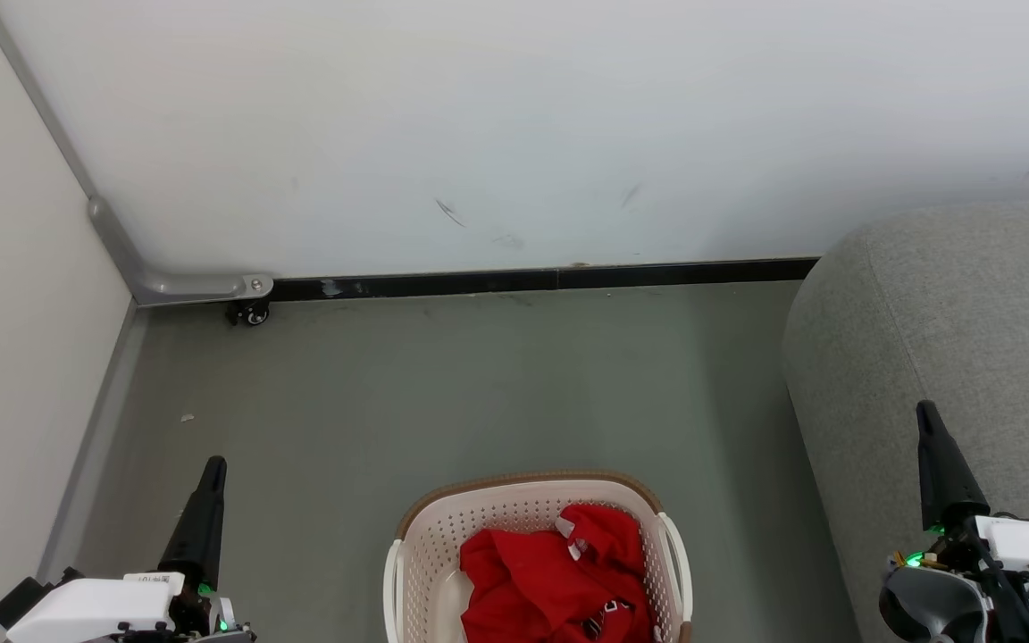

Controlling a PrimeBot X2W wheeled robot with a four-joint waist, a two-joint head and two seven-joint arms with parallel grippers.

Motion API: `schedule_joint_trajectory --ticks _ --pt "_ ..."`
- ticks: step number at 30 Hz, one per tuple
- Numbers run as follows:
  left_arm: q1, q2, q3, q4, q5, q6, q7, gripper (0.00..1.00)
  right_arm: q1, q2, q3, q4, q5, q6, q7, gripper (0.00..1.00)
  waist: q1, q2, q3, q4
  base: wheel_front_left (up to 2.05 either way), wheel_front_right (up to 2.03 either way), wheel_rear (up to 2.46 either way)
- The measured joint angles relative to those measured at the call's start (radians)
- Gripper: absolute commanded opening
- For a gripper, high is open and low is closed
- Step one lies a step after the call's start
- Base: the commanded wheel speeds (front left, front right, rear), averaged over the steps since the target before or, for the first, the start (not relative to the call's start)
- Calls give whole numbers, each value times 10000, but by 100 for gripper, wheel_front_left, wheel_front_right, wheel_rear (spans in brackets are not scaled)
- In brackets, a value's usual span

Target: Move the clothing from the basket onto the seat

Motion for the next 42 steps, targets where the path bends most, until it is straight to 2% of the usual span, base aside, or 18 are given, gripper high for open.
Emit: schedule_joint_trajectory --ticks 9,10,11,12,13,14,34,42 --pt "0 -2 2 0 0 0 0 0 0 0 -6 0 0 0 71 0 -1 0 0 0 0 0 0" --pt "5 -4 -2 25 0 2 -2 100 8 6 -4 17 0 0 82 100 0 0 0 0 0 0 0" --pt "28 -19 -8 109 0 4 -2 100 55 19 0 79 2 -2 82 100 0 0 0 0 0 0 0" --pt "96 -48 -17 228 0 4 -2 0 135 52 -2 199 2 -6 81 0 0 0 0 0 0 0 0" --pt "194 -92 -21 347 0 4 -4 0 257 86 4 311 2 -12 81 0 0 0 0 0 0 0 0" --pt "290 -142 -25 474 0 4 -4 100 385 125 4 422 2 -13 81 100 0 0 0 0 0 0 0" --pt "547 -217 -564 343 502 6 -610 100 640 221 608 495 -621 -33 -416 100 6 0 10 4 0 0 0" --pt "546 -207 -761 127 861 13 -884 100 633 217 859 477 -1202 -31 -742 100 58 0 0 15 0 0 0"
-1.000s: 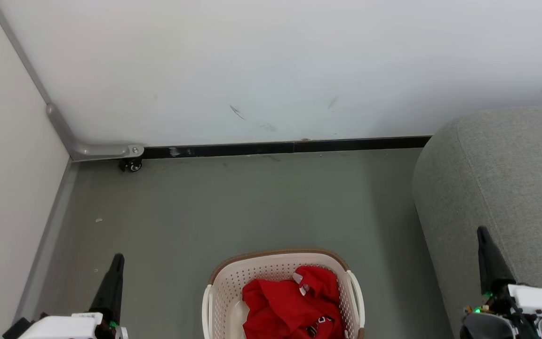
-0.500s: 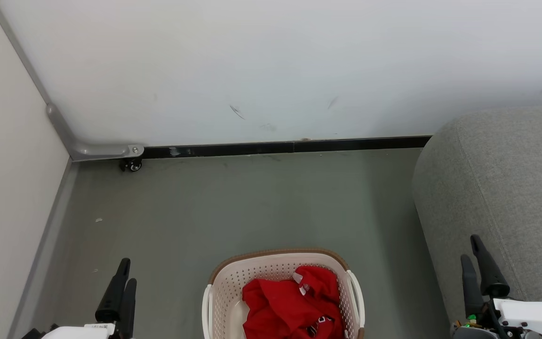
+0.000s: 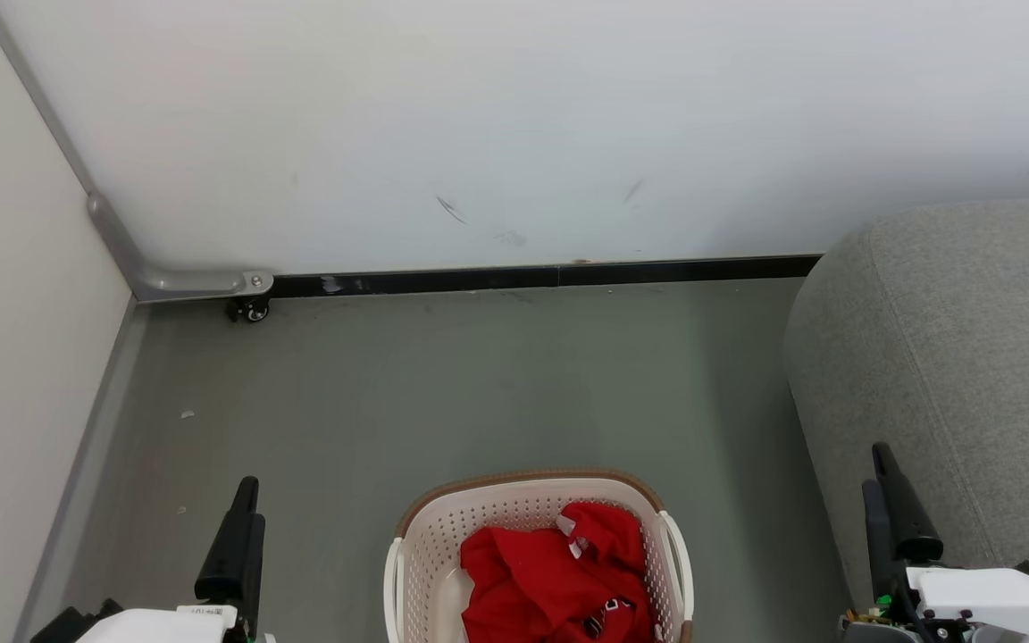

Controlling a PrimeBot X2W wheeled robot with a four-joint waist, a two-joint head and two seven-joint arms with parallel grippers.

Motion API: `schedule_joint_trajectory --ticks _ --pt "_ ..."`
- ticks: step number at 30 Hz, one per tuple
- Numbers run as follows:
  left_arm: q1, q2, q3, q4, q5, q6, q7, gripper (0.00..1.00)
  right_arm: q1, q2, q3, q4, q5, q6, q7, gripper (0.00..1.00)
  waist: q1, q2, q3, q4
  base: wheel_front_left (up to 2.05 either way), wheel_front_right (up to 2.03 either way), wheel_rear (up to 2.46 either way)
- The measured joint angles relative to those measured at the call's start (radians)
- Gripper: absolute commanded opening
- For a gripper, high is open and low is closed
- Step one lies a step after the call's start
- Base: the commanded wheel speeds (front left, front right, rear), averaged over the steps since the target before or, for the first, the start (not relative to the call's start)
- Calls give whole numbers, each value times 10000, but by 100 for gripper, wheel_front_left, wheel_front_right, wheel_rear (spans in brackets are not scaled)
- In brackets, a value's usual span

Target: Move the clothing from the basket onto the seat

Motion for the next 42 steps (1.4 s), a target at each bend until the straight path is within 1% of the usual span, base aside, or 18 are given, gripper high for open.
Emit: schedule_joint_trajectory --ticks 1,5,8,9,11,16,21,26,33,37,42 --pt "0 0 0 0 0 0 0 100 0 0 0 0 0 0 0 100 0 0 0 0 0 0 0" --pt "-4 8 6 -132 347 6 -115 100 -34 0 100 -12 -466 0 -144 100 36 0 -15 8 0 0 0" --pt "-13 12 6 -226 399 52 -203 100 -51 -6 153 -19 -884 0 -244 100 65 0 -31 13 0 0 0" --pt "-19 13 -2 -295 571 86 -305 100 -59 -25 194 -17 -1181 0 -305 100 81 0 -42 15 0 0 0" --pt "-22 15 -31 -351 639 90 -399 100 -87 -61 265 -13 -1542 0 -407 100 95 0 -52 19 0 0 0" --pt "-39 23 -104 -529 1060 127 -566 100 -256 -111 297 -36 -2401 2 -525 100 114 0 -67 27 0 0 0" --pt "-93 27 -196 -696 1770 211 -736 100 -257 -113 336 -36 -3262 2 -719 100 115 0 -62 35 0 0 0" --pt "-135 35 -267 -897 2661 272 -905 100 -334 -113 407 -38 -4167 4 -867 100 84 1 -47 48 0 0 0" --pt "-136 42 -443 -1137 4119 433 -1099 100 -453 -115 529 -40 -5392 4 -1135 100 22 0 -25 70 0 0 0" --pt "-136 50 -560 -1279 4502 489 -1266 100 -453 -113 575 -6 -6046 12 -1229 100 -11 0 -20 88 0 0 0" --pt "-136 67 -696 -1442 5442 573 -1453 100 -449 -113 575 59 -6872 29 -1425 100 -35 0 -29 116 0 0 0"
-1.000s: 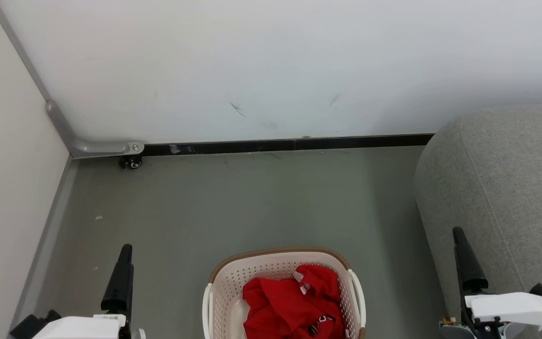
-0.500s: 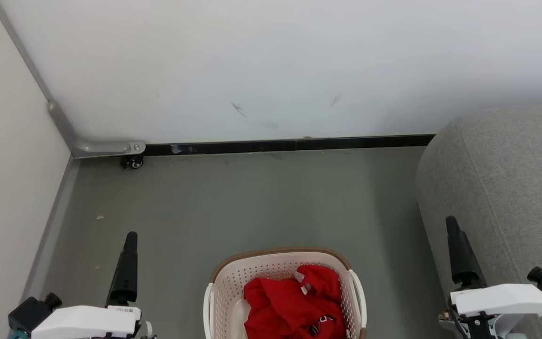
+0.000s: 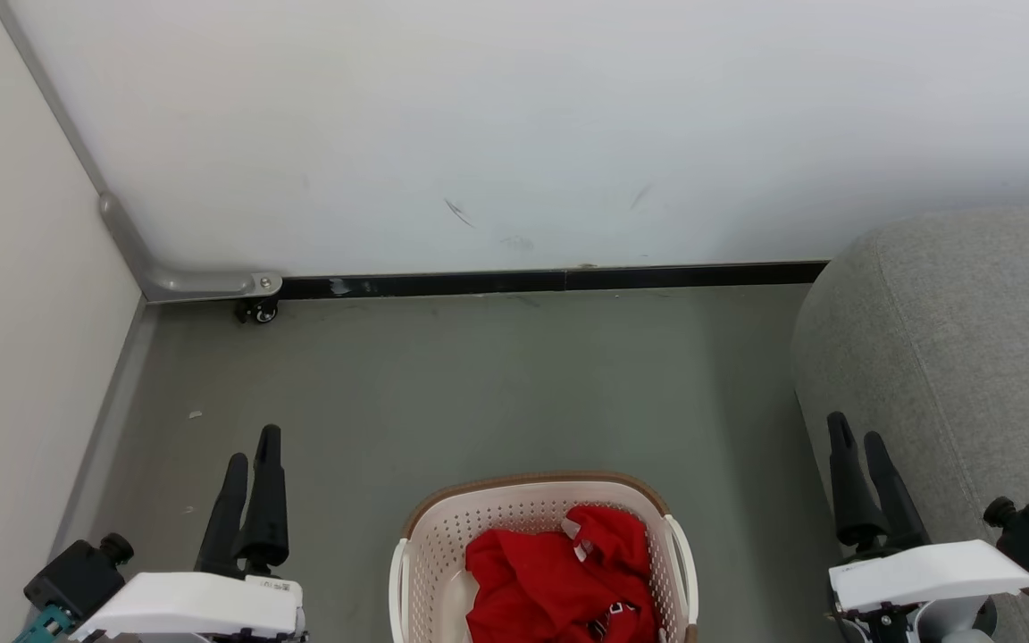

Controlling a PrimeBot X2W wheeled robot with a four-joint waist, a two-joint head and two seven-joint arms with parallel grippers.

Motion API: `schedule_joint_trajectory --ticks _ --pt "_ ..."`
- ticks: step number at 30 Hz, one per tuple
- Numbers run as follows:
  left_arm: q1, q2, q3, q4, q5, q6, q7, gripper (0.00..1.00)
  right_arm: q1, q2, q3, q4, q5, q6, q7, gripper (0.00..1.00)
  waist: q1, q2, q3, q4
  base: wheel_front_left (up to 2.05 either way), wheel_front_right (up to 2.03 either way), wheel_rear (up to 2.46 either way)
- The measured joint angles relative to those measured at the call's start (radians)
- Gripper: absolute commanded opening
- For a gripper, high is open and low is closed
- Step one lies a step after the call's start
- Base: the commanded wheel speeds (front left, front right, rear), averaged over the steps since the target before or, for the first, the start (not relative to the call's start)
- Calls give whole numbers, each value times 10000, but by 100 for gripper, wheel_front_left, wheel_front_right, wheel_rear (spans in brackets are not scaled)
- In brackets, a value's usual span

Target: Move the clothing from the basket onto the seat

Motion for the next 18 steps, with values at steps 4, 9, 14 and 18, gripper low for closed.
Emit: schedule_joint_trajectory --ticks 4,9,14,18 --pt "1 2 -150 -98 897 38 -138 100 1 2 40 56 -625 2 -117 100 -8 0 -12 23 0 0 0" --pt "1 15 -272 -182 2040 136 -322 100 4 4 146 127 -1484 2 -320 100 -13 0 -25 42 0 0 0" --pt "3 35 -491 -274 3260 297 -493 100 1 4 194 150 -2224 2 -424 100 -15 0 -27 49 0 0 0" --pt "4 180 -635 -324 4255 445 -591 100 -3 6 282 186 -2844 2 -602 100 -16 0 -23 52 0 0 0"
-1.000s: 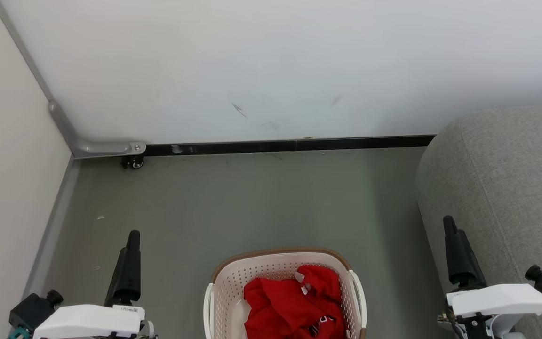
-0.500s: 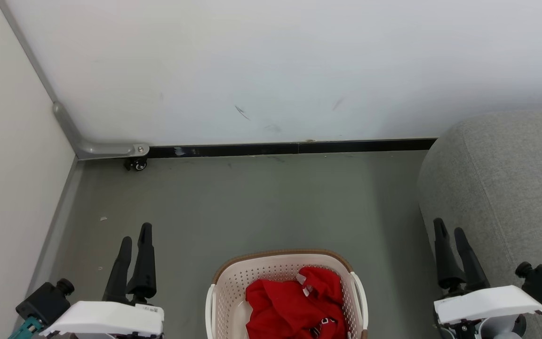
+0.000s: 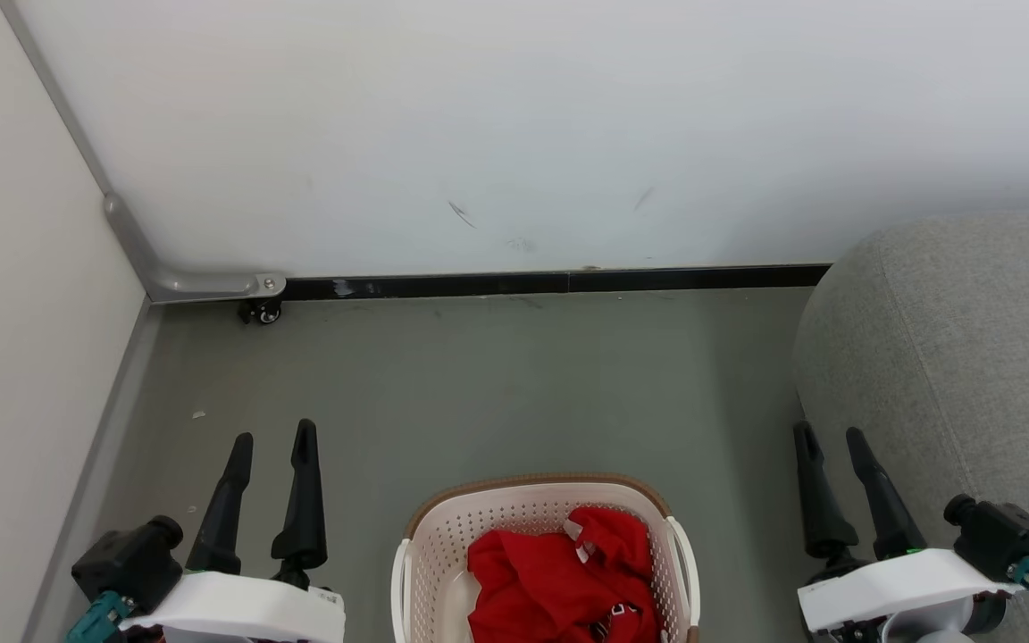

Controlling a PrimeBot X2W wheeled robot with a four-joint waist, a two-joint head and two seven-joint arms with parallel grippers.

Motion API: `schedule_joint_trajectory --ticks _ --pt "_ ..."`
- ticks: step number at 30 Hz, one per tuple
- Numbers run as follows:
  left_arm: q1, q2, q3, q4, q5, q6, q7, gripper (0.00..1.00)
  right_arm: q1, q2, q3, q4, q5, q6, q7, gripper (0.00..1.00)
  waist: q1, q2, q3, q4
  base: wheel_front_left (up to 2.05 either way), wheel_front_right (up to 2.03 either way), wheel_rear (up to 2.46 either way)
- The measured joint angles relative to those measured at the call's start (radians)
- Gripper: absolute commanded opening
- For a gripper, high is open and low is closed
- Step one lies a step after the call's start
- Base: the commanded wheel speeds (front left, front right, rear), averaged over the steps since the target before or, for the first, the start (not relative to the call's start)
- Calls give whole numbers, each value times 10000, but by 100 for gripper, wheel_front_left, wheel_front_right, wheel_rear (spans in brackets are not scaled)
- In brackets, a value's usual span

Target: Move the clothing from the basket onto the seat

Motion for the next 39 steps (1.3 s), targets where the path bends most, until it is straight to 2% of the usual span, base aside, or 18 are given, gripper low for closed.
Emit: schedule_joint_trajectory --ticks 15,39 --pt "35 123 -460 142 3139 744 -527 100 -116 2 113 303 -2485 2 -339 100 -1 0 36 17 0 0 0" --pt "173 86 -456 920 3545 1110 -556 100 -212 4 -105 621 -2487 4 -313 100 -3 0 50 -8 0 0 0"
